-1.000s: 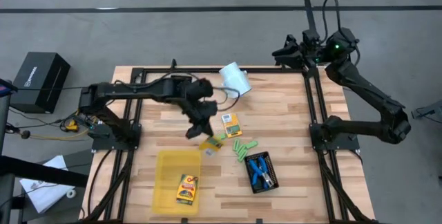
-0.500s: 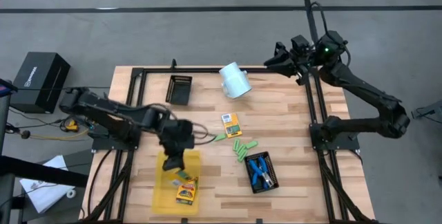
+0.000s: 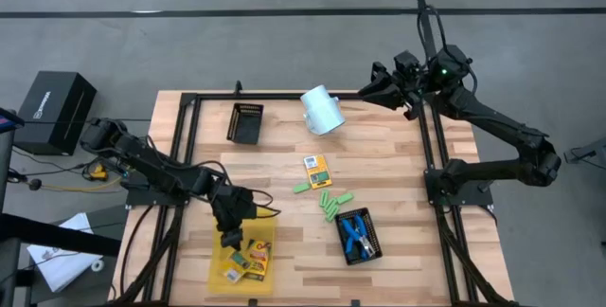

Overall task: Pick & Place School Supplies
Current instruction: Put the yellow crayon box into the yellow bin

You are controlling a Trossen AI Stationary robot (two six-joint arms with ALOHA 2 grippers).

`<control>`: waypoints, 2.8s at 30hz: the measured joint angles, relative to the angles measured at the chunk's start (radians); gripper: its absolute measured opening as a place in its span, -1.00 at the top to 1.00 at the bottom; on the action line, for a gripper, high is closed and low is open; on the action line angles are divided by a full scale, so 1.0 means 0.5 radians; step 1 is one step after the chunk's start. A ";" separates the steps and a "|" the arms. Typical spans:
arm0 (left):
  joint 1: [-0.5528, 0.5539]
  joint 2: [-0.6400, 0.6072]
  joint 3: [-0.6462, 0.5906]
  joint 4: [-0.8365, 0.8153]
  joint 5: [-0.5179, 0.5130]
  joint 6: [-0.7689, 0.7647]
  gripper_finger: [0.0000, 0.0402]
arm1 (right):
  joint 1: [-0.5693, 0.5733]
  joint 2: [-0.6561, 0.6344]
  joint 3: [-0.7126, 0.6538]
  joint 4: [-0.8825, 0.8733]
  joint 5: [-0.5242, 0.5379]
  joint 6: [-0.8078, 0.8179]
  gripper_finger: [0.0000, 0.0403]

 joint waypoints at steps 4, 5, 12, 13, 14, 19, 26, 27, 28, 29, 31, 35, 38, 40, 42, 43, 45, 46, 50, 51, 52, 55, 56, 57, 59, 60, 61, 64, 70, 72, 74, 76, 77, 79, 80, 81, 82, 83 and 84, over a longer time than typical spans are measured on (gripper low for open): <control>0.014 -0.001 0.000 0.010 -0.050 -0.001 0.36 | -0.005 -0.005 0.001 0.010 0.000 0.002 0.50; 0.014 -0.001 0.000 0.009 -0.066 -0.008 0.28 | -0.005 -0.005 0.001 0.010 0.000 0.005 0.50; 0.027 -0.058 0.004 0.069 -0.091 -0.040 -0.05 | -0.005 -0.005 0.001 0.010 0.000 0.000 0.50; 0.041 -0.078 0.011 0.076 -0.143 -0.040 -0.06 | -0.005 -0.005 0.001 0.010 0.000 -0.001 0.50; 0.061 -0.106 0.011 0.070 -0.210 -0.040 -0.06 | -0.005 -0.005 0.001 0.016 0.000 -0.001 0.50; 0.317 -0.216 0.016 0.082 -0.477 0.013 0.02 | -0.016 -0.004 0.001 0.085 0.000 0.027 0.50; 0.789 -0.081 0.305 -0.128 -0.504 0.648 0.15 | -0.064 -0.004 0.001 0.095 -0.004 0.074 0.50; 0.842 -0.018 0.385 -0.225 -0.505 0.783 0.16 | -0.071 -0.004 0.001 0.096 -0.008 0.084 0.50; 0.885 0.058 0.481 -0.323 -0.522 0.924 0.16 | -0.073 -0.004 0.001 0.098 -0.016 0.100 0.50; 0.920 0.138 0.577 -0.455 -0.556 1.081 0.16 | -0.077 -0.004 0.002 0.098 -0.033 0.118 0.50; 0.958 0.316 0.786 -0.745 -0.648 1.397 0.15 | -0.084 -0.004 0.005 0.099 -0.059 0.127 0.50; 0.934 0.685 1.213 -1.052 -0.996 1.933 0.10 | -0.085 -0.004 0.005 0.097 -0.066 0.141 0.50; 0.863 0.912 1.494 -1.045 -1.225 2.154 0.07 | -0.084 -0.004 0.005 0.097 -0.074 0.141 0.50; 0.795 1.036 1.656 -1.024 -1.412 2.272 0.06 | -0.084 -0.004 0.005 0.102 -0.093 0.141 0.50; 0.728 1.139 1.784 -1.036 -1.585 2.367 0.05 | -0.084 -0.004 0.005 0.112 -0.116 0.139 0.50; 0.695 1.180 1.826 -1.018 -1.657 2.385 0.05 | -0.085 -0.004 0.005 0.116 -0.123 0.139 0.50; 0.637 1.246 1.879 -0.976 -1.751 2.381 0.05 | -0.084 -0.004 0.005 0.134 -0.161 0.133 0.50; 0.608 1.276 1.894 -0.967 -1.779 2.345 0.05 | -0.085 -0.004 0.005 0.150 -0.188 0.132 0.50; 0.497 1.388 1.897 -0.866 -1.864 2.184 0.05 | -0.084 -0.004 0.005 0.202 -0.253 0.127 0.50; 0.472 1.417 1.897 -0.837 -1.879 2.153 0.05 | -0.084 -0.004 0.005 0.214 -0.270 0.125 0.50; 0.450 1.443 1.897 -0.818 -1.898 2.139 0.06 | -0.084 -0.004 0.005 0.221 -0.270 0.123 0.50; 0.398 1.527 1.897 -0.784 -1.958 2.055 0.07 | -0.084 -0.004 0.005 0.220 -0.275 0.118 0.50; 0.387 1.552 1.895 -0.793 -1.961 2.037 0.07 | -0.084 -0.004 0.005 0.220 -0.278 0.113 0.50; 0.376 1.572 1.895 -0.792 -1.969 2.033 0.07 | -0.084 -0.004 0.005 0.221 -0.278 0.101 0.50; 0.362 1.605 1.896 -0.784 -2.011 2.010 0.07 | -0.084 -0.004 0.005 0.221 -0.277 0.088 0.50; 0.361 1.622 1.896 -0.777 -2.033 1.989 0.07 | -0.078 -0.004 0.005 0.221 -0.276 0.088 0.50; 0.361 1.640 1.896 -0.769 -2.043 1.964 0.07 | -0.073 -0.004 0.005 0.222 -0.276 0.088 0.50; 0.374 1.691 1.896 -0.759 -2.075 1.877 0.07 | -0.039 -0.004 0.005 0.222 -0.259 0.072 0.50; 0.392 1.777 1.880 -0.735 -2.108 1.750 0.13 | 0.035 -0.004 0.005 0.222 -0.211 -0.002 0.50; 0.390 1.796 1.875 -0.740 -2.111 1.742 0.15 | 0.057 -0.004 0.005 0.222 -0.209 -0.012 0.50; 0.387 1.810 1.877 -0.727 -2.114 1.716 0.17 | 0.075 -0.004 0.005 0.222 -0.208 -0.024 0.50; 0.378 1.813 1.877 -0.731 -2.116 1.675 0.18 | 0.093 -0.004 0.005 0.222 -0.208 -0.026 0.50; 0.374 1.818 1.877 -0.731 -2.117 1.657 0.19 | 0.099 -0.004 0.005 0.220 -0.207 -0.034 0.50; 0.371 1.823 1.877 -0.732 -2.157 1.615 0.19 | 0.117 -0.004 0.005 0.216 -0.206 -0.040 0.50; 0.370 1.828 1.877 -0.731 -2.174 1.608 0.19 | 0.122 -0.004 0.005 0.215 -0.204 -0.040 0.50; 0.369 1.839 1.879 -0.724 -2.189 1.608 0.19 | 0.131 -0.004 0.005 0.215 -0.201 -0.043 0.50; 0.368 1.841 1.880 -0.724 -2.206 1.607 0.19 | 0.136 -0.004 0.005 0.212 -0.201 -0.054 0.50; 0.371 1.842 1.880 -0.723 -2.211 1.607 0.19 | 0.144 -0.004 0.005 0.206 -0.201 -0.065 0.50; 0.375 1.854 1.882 -0.720 -2.211 1.607 0.19 | 0.149 -0.004 0.005 0.199 -0.201 -0.071 0.50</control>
